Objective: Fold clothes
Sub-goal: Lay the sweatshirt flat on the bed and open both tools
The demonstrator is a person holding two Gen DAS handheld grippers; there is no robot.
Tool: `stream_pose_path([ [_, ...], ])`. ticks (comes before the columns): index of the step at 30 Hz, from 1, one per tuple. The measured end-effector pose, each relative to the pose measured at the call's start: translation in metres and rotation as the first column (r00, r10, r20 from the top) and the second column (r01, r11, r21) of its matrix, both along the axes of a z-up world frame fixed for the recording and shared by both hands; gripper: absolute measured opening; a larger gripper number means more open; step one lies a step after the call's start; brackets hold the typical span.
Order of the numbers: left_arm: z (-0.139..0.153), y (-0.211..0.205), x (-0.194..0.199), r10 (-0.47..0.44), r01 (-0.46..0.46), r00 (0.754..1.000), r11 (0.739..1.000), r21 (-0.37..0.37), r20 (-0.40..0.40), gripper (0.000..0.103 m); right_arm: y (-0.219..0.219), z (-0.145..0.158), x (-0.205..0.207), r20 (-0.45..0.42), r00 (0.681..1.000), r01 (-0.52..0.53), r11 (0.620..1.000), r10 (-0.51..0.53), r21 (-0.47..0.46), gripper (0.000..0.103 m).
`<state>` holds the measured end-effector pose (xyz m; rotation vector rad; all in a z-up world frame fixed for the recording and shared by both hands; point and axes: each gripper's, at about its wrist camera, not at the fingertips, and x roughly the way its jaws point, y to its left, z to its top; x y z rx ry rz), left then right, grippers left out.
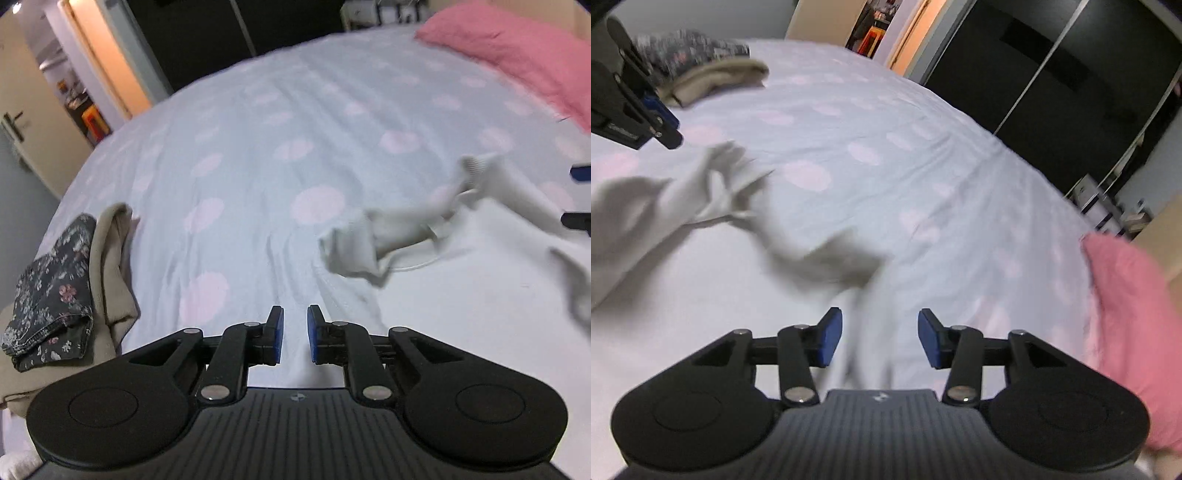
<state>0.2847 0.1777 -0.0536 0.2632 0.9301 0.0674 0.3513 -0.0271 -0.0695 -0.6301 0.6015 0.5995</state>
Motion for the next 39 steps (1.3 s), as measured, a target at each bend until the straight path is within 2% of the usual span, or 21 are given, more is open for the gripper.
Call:
stream_pose_path([
  [2, 0.005, -0.007, -0.031, -0.037, 0.037, 0.999, 0.998, -0.058, -0.004, 0.029, -0.022, 0.005, -0.011, -0.041, 0.998, 0.041, 0.998, -0.039, 0.052, 0.050],
  [4, 0.007, -0.016, -0.064, -0.072, 0.068, 0.997, 0.990, -0.125, -0.023, 0.047, -0.067, 0.010, -0.043, -0.105, 0.989, 0.110, 0.989, -0.100, 0.098, 0.050],
  [7, 0.006, -0.029, -0.111, -0.125, 0.110, 0.991, 0.968, -0.224, -0.054, 0.047, -0.106, -0.002, -0.066, -0.204, 0.960, 0.222, 0.967, -0.194, 0.128, 0.050],
  [9, -0.009, -0.045, -0.140, -0.162, 0.131, 0.981, 0.959, -0.249, -0.105, 0.047, -0.128, -0.013, -0.087, -0.271, 0.935, 0.273, 0.952, -0.230, 0.136, 0.050],
  [14, -0.044, -0.071, -0.179, -0.237, 0.196, 0.957, 0.953, -0.230, -0.170, 0.046, -0.164, -0.046, -0.158, -0.362, 0.908, 0.276, 0.952, -0.213, 0.132, 0.049],
  [18, -0.070, -0.083, -0.198, -0.291, 0.247, 0.933, 0.946, -0.209, -0.212, 0.046, -0.178, -0.067, -0.196, -0.438, 0.880, 0.300, 0.930, -0.184, 0.213, 0.046],
  [21, -0.074, -0.087, -0.204, -0.328, 0.295, 0.918, 0.940, -0.170, -0.223, 0.046, -0.181, -0.072, -0.199, -0.469, 0.865, 0.339, 0.897, -0.178, 0.284, 0.039],
  [26, -0.079, -0.080, -0.199, -0.305, 0.281, 0.925, 0.950, -0.135, -0.225, 0.046, -0.166, -0.066, -0.198, -0.490, 0.868, 0.271, 0.907, -0.084, 0.323, 0.035],
  [34, -0.084, -0.077, -0.203, -0.317, 0.298, 0.926, 0.947, -0.118, -0.206, 0.046, -0.146, -0.067, -0.195, -0.587, 0.810, 0.312, 0.861, -0.021, 0.400, 0.036],
  [37, -0.084, -0.076, -0.203, -0.322, 0.303, 0.925, 0.946, -0.118, -0.204, 0.046, -0.151, -0.065, -0.192, -0.623, 0.782, 0.339, 0.830, 0.014, 0.444, 0.036],
  [39, -0.084, -0.074, -0.204, -0.322, 0.302, 0.925, 0.945, -0.124, -0.202, 0.046, -0.151, -0.069, -0.191, -0.655, 0.755, 0.356, 0.836, 0.006, 0.418, 0.037],
])
